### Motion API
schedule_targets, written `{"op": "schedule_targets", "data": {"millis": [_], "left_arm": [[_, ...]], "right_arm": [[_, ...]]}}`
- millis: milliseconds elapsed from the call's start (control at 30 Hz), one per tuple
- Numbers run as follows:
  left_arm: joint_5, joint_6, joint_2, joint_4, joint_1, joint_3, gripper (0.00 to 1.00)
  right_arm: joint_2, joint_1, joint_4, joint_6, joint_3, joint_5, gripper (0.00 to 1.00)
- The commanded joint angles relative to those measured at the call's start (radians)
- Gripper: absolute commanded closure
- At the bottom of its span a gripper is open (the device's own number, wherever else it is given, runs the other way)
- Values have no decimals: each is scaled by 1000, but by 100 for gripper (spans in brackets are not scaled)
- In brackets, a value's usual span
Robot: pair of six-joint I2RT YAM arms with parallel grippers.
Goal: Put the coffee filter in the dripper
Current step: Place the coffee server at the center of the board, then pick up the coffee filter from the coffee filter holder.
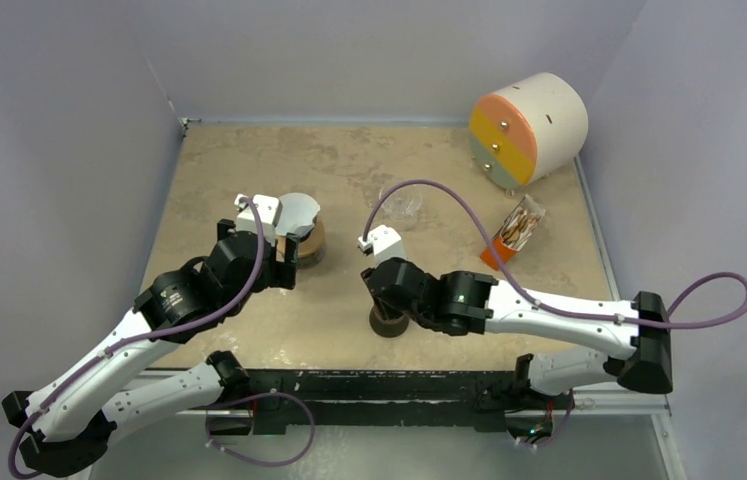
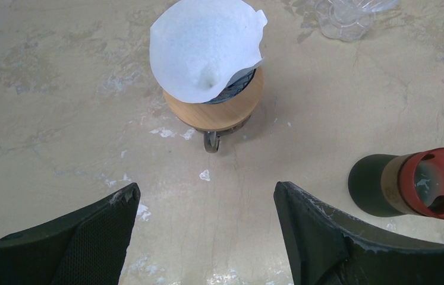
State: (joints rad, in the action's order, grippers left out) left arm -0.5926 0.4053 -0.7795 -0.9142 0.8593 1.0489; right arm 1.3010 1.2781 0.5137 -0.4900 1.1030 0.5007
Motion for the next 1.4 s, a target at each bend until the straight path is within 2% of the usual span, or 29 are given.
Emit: {"op": "schedule_targets", "data": {"millis": [0,233,567,933,1367], "left_arm": [[4,-9,3,18,-4,8,17],[14,-12,2,23,-5,8,17],[17,-13,14,23,-4,7,17],[20,-13,29,23,-4,7,17],[20,-9,45,20,-4,7,17]], "right_arm": [[-64,6,104,-5,65,98,57],[-108,-23,254,13,145,299,51],[-195,-282,300,47,132,351,51],[-191,-585,246,64,76,277,54],[-103,-877,115,-32,-24,180,57]]}}
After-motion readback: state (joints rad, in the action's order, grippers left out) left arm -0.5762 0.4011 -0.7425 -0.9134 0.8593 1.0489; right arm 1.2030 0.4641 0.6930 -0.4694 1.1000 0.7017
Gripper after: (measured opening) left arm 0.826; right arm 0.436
